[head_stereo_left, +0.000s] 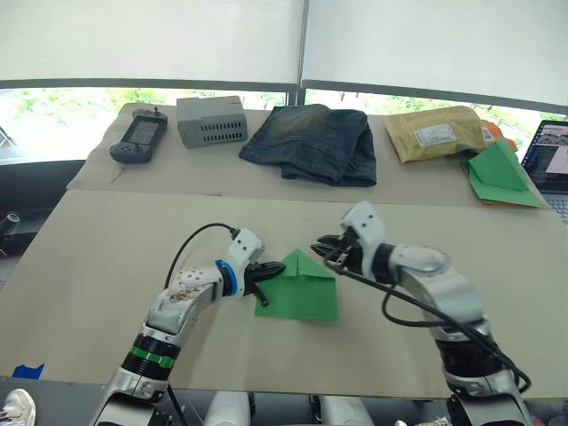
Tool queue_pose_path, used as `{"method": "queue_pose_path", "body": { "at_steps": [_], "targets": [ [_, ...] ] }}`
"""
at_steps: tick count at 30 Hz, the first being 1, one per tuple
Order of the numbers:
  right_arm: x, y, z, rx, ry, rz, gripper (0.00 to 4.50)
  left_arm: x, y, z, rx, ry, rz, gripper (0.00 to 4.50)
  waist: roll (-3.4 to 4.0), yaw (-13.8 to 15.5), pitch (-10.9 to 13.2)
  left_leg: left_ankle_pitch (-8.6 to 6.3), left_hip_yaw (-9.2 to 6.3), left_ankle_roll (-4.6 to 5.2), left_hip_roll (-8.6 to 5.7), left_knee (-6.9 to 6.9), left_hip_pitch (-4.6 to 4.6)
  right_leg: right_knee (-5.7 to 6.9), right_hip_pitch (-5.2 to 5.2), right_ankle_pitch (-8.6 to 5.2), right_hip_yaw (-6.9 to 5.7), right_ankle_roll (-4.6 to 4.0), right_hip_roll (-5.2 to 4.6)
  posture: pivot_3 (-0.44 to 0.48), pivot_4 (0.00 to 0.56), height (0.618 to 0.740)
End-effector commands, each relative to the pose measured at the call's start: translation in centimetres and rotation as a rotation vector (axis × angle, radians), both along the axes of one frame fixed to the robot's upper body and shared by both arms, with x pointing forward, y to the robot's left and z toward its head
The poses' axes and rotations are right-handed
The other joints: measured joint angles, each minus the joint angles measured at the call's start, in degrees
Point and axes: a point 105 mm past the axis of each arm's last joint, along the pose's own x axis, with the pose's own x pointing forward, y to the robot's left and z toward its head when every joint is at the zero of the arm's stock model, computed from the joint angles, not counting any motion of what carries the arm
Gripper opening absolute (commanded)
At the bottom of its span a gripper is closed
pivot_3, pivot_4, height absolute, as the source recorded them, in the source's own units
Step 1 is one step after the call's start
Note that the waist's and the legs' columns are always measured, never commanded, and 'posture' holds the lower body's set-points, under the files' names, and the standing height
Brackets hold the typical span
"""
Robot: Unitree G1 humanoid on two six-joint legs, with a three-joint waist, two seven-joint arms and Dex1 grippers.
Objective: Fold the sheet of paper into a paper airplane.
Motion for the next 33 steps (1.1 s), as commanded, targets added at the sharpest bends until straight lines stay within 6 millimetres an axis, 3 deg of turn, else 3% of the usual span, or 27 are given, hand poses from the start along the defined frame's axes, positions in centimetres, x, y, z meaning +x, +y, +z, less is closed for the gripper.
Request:
{"method": "queue_pose_path", "body": {
  "at_steps": [1,10,18,31,33],
  "targets": [
    [-1.6,-1.3,0.2,0.208,0.194,-0.073,2.57,-0.5,-0.6,-1.5,0.034,0.046,-0.026,0.00,-0.01,0.1,0.0,0.00,-0.01,0.00,0.00,0.00,0.00,0.00,0.00,0.00,-0.01,0.00,0.00,0.000,0.150,0.740],
    [-2.7,-3.1,-2.1,0.455,0.488,-0.207,2.57,-0.3,-1.0,-0.9,0.016,0.024,-0.024,0.00,0.02,-0.1,0.0,0.00,-0.03,0.00,0.02,0.00,0.00,0.03,-0.01,-0.07,-0.02,0.12,0.03,0.000,0.150,0.740],
    [-3.1,-3.2,-4.8,0.462,0.605,-0.231,2.57,-0.5,-1.1,-0.3,0.000,0.008,-0.023,0.00,0.02,-0.1,0.0,0.00,-0.03,0.00,0.00,0.00,-0.06,0.00,-0.03,-0.08,-0.02,0.14,0.02,0.000,0.150,0.740],
    [-3.5,-1.0,-2.9,0.608,0.627,-0.085,2.57,-0.3,-0.6,-0.4,0.006,0.003,0.007,0.00,0.04,-0.5,0.0,0.00,-0.03,0.00,0.02,0.00,-0.07,0.00,-0.04,-0.24,0.01,0.43,0.03,0.000,0.150,0.740],
    [-3.7,-0.7,-2.6,0.617,0.630,-0.060,2.04,-0.3,-0.6,-0.5,0.006,0.004,0.010,0.00,0.04,-0.5,0.0,0.00,-0.03,0.00,0.02,0.00,-0.07,0.01,-0.05,-0.24,0.00,0.43,0.03,0.000,0.150,0.740]
  ]
}}
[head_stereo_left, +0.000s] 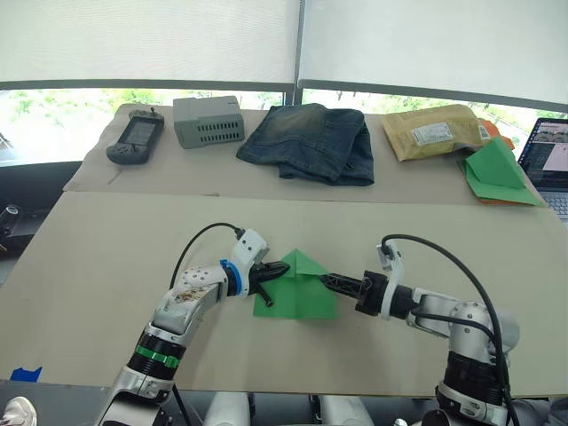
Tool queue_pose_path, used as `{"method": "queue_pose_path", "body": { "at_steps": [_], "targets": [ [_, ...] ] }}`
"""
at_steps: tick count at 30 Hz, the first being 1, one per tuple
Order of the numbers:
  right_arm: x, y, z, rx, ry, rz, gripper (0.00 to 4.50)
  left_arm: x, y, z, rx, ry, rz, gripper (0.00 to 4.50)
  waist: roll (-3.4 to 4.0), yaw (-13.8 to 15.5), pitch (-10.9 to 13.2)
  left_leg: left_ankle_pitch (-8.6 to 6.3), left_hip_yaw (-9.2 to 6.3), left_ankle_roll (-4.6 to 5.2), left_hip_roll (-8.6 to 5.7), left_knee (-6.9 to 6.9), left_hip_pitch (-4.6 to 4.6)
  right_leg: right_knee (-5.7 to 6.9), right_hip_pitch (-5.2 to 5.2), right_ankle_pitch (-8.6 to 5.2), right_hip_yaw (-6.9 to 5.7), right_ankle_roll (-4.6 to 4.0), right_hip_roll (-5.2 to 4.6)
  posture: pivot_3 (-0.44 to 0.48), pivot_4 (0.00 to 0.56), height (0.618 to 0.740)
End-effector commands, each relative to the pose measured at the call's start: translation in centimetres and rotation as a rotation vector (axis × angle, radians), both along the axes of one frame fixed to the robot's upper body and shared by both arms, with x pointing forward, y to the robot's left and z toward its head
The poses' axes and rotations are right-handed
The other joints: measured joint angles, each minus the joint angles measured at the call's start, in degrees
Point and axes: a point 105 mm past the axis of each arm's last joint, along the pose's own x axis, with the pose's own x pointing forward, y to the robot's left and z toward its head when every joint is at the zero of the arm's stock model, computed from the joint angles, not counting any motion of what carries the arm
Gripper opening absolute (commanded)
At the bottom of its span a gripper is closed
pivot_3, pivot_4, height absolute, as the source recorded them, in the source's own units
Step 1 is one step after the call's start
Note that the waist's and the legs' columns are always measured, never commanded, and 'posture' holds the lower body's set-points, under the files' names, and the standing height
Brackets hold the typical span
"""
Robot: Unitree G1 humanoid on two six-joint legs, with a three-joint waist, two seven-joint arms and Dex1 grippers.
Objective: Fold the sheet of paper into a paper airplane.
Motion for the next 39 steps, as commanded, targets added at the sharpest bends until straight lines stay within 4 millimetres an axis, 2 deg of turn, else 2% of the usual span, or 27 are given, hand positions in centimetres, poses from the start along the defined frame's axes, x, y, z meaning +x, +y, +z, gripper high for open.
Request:
{"method": "queue_pose_path", "body": {
  "at_steps": [1,6,7,27,34,39],
  "targets": [
    [-0.3,0.6,1.3,0.048,-0.041,0.039,1.79,-0.4,-0.1,-0.7,0.014,0.024,0.001,0.00,0.00,0.0,0.0,0.00,0.00,0.00,0.00,0.00,0.00,0.00,0.00,0.00,0.00,0.00,0.00,0.000,0.150,0.740],
    [-0.4,1.0,1.3,0.051,-0.043,0.047,0.10,-0.3,0.0,-0.7,0.017,0.022,0.006,0.00,0.00,-0.1,0.0,0.00,0.00,0.00,0.00,0.00,0.00,0.00,0.01,0.00,0.00,0.01,0.00,0.000,0.150,0.740],
    [-0.4,1.1,1.4,0.056,-0.045,0.050,0.02,-0.3,0.0,-0.7,0.018,0.022,0.005,0.00,0.00,-0.1,0.0,0.00,0.00,0.00,0.00,0.00,0.01,0.00,0.01,0.00,0.00,0.01,0.00,0.000,0.150,0.740],
    [-0.1,2.2,2.3,0.073,-0.073,0.090,0.02,-0.4,-0.3,-0.9,0.024,0.020,0.000,0.00,0.00,-0.1,0.0,0.00,0.00,0.00,0.00,0.00,0.00,0.00,0.00,0.00,0.01,0.01,0.00,0.000,0.150,0.740],
    [0.4,2.4,1.2,0.025,-0.044,0.087,0.02,-0.2,-0.7,-0.8,0.019,0.017,0.003,0.00,0.00,0.1,0.0,0.00,0.00,0.00,-0.01,0.00,-0.01,-0.01,0.01,0.00,0.01,0.01,-0.01,0.000,0.150,0.740],
    [1.0,2.6,1.2,0.013,-0.049,0.096,0.02,-0.2,-0.6,-0.8,0.018,0.016,0.006,0.00,0.00,0.0,0.0,0.00,0.00,0.00,-0.01,0.00,0.00,-0.01,0.01,0.00,0.00,0.01,-0.01,0.000,0.150,0.740]
  ]
}}
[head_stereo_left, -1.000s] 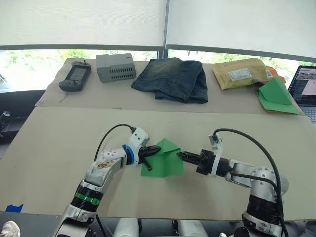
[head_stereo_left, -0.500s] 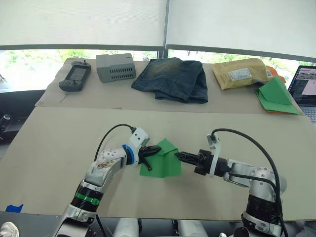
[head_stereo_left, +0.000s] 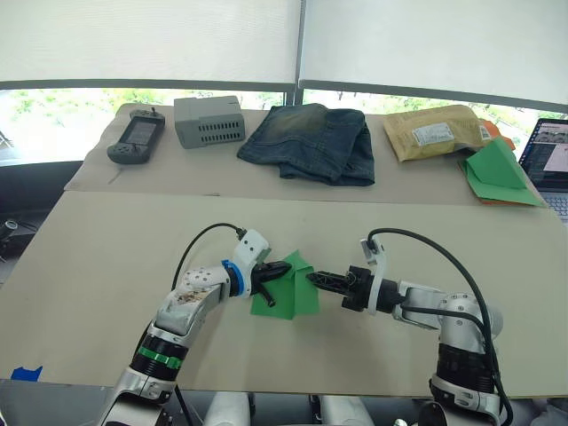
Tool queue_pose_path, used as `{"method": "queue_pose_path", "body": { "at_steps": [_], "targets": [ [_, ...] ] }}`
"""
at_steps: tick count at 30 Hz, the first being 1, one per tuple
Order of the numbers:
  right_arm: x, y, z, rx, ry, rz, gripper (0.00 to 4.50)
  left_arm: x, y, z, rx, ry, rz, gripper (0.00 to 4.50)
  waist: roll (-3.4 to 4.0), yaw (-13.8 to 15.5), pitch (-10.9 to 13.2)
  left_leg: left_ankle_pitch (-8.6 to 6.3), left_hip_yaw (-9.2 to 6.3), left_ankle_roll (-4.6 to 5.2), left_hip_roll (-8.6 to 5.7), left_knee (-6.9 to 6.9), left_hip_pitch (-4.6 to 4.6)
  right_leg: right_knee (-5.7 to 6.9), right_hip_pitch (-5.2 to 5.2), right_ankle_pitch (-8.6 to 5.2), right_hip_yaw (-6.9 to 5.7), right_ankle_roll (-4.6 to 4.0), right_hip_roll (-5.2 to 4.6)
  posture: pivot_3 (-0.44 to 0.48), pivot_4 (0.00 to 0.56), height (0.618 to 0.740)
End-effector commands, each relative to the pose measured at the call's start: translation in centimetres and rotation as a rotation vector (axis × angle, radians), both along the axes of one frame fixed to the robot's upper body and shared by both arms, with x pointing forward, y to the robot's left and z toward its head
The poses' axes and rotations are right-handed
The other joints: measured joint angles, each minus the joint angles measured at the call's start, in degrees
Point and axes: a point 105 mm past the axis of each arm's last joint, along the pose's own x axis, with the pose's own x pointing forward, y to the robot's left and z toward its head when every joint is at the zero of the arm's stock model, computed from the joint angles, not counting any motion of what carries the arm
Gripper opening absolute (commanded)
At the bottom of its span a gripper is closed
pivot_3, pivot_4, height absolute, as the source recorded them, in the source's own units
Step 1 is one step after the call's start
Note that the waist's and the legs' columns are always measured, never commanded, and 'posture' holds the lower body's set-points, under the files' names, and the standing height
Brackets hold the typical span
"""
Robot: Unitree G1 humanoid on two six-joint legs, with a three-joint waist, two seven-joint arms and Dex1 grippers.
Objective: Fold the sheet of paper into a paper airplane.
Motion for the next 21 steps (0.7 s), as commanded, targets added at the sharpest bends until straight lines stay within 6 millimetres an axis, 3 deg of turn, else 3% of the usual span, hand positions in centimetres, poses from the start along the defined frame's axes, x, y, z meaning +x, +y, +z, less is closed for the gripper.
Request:
{"method": "queue_pose_path", "body": {
  "at_steps": [1,4,11,15,21],
  "targets": [
    [0.7,0.5,1.2,0.006,-0.060,0.012,0.02,-0.3,-0.3,-0.8,0.021,0.022,-0.004,0.00,0.00,-0.1,0.0,0.00,0.00,0.00,0.00,0.00,0.00,0.00,0.00,0.00,0.00,0.00,0.00,0.000,0.150,0.740],
    [0.8,1.0,1.3,0.016,-0.069,0.025,0.02,-0.3,-0.4,-0.8,0.021,0.021,-0.004,0.00,0.00,0.0,0.0,0.00,-0.01,0.00,0.01,0.00,0.01,0.01,0.00,0.00,-0.01,0.00,0.01,0.000,0.150,0.740],
    [0.9,1.2,2.7,0.106,-0.088,0.020,2.30,-0.3,-0.3,-0.8,0.025,0.020,-0.002,0.00,0.00,0.0,0.0,0.00,-0.01,0.00,0.00,0.00,-0.02,-0.02,0.00,0.00,0.00,0.00,0.00,0.000,0.150,0.740],
    [1.3,-0.8,4.5,0.081,-0.185,-0.019,3.70,-0.3,-0.3,-0.9,0.027,0.021,-0.003,0.00,0.00,0.1,0.0,0.00,-0.01,0.00,0.00,0.00,-0.03,-0.01,-0.01,0.00,-0.01,0.00,0.00,0.000,0.150,0.740],
    [2.8,-4.9,6.3,-0.105,-0.363,-0.104,3.70,-0.3,-0.3,-0.9,0.027,0.020,-0.009,0.00,0.01,0.1,0.0,0.00,0.00,0.00,0.00,0.00,-0.03,-0.06,0.01,0.00,-0.02,0.01,0.00,0.000,0.150,0.740]
  ]
}}
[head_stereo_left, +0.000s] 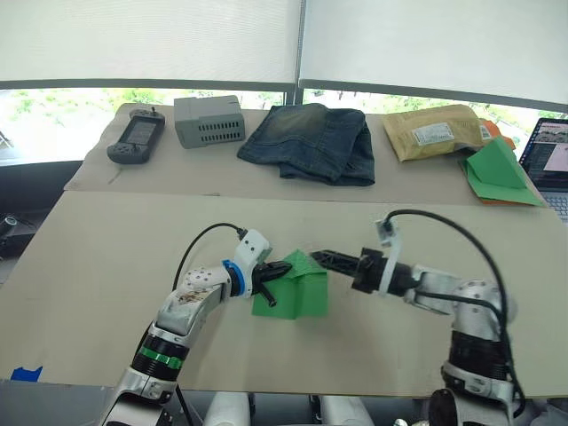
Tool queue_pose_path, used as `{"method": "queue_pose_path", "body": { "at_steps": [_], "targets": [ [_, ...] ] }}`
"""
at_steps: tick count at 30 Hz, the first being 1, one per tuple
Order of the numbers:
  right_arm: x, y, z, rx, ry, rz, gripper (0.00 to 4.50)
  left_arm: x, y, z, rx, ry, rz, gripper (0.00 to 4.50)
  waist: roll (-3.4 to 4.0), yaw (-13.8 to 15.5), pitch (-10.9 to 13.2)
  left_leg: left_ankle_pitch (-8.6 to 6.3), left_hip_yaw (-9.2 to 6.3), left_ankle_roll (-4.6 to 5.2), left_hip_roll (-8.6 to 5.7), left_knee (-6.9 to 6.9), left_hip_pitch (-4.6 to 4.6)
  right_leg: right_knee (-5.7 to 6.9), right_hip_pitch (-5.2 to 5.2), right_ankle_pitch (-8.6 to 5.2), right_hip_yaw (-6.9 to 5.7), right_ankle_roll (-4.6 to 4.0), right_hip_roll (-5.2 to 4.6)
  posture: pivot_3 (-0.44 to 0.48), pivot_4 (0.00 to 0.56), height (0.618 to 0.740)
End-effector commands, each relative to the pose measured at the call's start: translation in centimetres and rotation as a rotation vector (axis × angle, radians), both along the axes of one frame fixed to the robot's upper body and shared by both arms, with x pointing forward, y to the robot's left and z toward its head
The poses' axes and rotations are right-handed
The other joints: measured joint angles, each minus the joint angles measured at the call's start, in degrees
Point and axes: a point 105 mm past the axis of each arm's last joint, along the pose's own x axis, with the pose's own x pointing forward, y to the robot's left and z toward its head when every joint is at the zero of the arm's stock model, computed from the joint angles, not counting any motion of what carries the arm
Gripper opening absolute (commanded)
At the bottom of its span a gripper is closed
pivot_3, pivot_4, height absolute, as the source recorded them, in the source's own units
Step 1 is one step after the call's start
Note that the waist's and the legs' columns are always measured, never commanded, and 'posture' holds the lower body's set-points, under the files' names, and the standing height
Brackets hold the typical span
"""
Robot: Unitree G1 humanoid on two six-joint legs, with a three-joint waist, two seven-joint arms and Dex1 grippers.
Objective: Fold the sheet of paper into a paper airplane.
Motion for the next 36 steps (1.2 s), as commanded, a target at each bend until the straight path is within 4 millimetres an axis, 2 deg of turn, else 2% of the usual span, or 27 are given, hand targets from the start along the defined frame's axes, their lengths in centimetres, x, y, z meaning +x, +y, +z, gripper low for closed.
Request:
{"method": "queue_pose_path", "body": {
  "at_steps": [1,2,3,8,10,13,16,21,30,33,36],
  "targets": [
    [0.9,-1.8,1.7,-0.154,-0.199,-0.049,3.70,-0.3,-0.2,-0.8,0.029,0.021,-0.010,0.00,0.00,0.0,0.0,0.00,0.01,0.00,0.00,0.00,0.00,0.00,-0.01,0.00,0.01,0.01,0.00,0.000,0.150,0.740],
    [1.1,-2.2,1.7,-0.223,-0.244,-0.051,3.70,-0.2,-0.2,-0.8,0.030,0.020,-0.011,0.00,0.00,0.0,0.0,0.00,0.02,0.00,-0.01,0.00,0.01,0.00,0.00,-0.01,0.01,0.01,0.00,0.000,0.150,0.740],
    [1.2,-2.6,1.2,-0.324,-0.293,-0.037,3.46,-0.2,-0.1,-0.8,0.030,0.020,-0.013,0.00,0.00,0.0,0.0,0.00,0.02,0.00,-0.01,0.00,0.01,-0.01,0.00,-0.02,0.01,0.03,0.00,0.000,0.150,0.740],
    [0.5,-3.3,-2.5,-0.782,-0.520,0.193,1.80,-0.2,-0.1,-0.8,0.033,0.018,-0.018,0.00,-0.01,0.0,0.0,0.00,0.05,0.00,-0.02,0.00,0.02,-0.04,0.00,-0.06,0.01,0.10,0.00,0.000,0.150,0.740],
    [0.5,-3.1,-3.6,-0.846,-0.586,0.251,1.13,-0.2,-0.2,-0.7,0.033,0.017,-0.019,0.00,-0.02,0.0,0.0,0.00,0.07,0.00,-0.03,0.00,0.02,-0.04,0.00,-0.06,0.03,0.10,-0.01,0.000,0.150,0.740],
    [0.5,-2.4,-4.7,-0.852,-0.632,0.301,0.06,-0.1,-0.3,-0.7,0.033,0.015,-0.021,0.00,-0.03,0.0,0.0,0.00,0.09,0.00,-0.04,0.00,0.04,-0.02,0.00,-0.03,0.07,0.13,-0.01,0.000,0.150,0.740],
    [0.2,-1.4,-5.5,-0.819,-0.673,0.349,0.02,-0.1,-0.3,-0.7,0.035,0.014,-0.022,0.00,-0.02,0.1,0.0,0.00,0.08,0.00,-0.03,0.00,0.05,-0.02,0.01,-0.03,0.07,0.13,0.00,0.000,0.150,0.740],
    [-0.7,0.9,-5.8,-0.709,-0.690,0.400,0.02,-0.1,-0.2,-0.7,0.038,0.013,-0.017,0.00,-0.02,0.2,0.0,0.00,0.07,0.00,-0.02,0.00,0.04,-0.02,0.01,-0.02,0.07,0.10,0.00,0.000,0.150,0.740],
    [-1.0,4.6,-1.5,-0.354,-0.655,0.319,0.02,-0.1,-0.1,-0.7,0.040,0.013,-0.011,0.00,-0.02,0.2,0.0,0.00,0.04,0.00,-0.01,0.00,0.06,0.03,0.01,0.01,0.06,0.05,0.00,0.000,0.150,0.740],
    [-0.9,5.5,-1.3,-0.326,-0.642,0.324,0.02,-0.1,-0.1,-0.7,0.040,0.013,-0.009,0.00,-0.02,0.2,0.0,0.00,0.03,0.00,0.00,0.00,0.08,0.04,0.02,0.05,0.05,-0.02,0.00,0.000,0.150,0.740],
    [-0.9,6.5,-2.4,-0.338,-0.602,0.346,0.02,-0.1,0.0,-0.7,0.042,0.013,-0.009,0.00,-0.01,0.2,0.0,0.00,0.02,0.00,0.00,0.00,0.06,0.04,0.00,0.07,0.03,-0.09,0.01,0.000,0.150,0.740]
  ]
}}
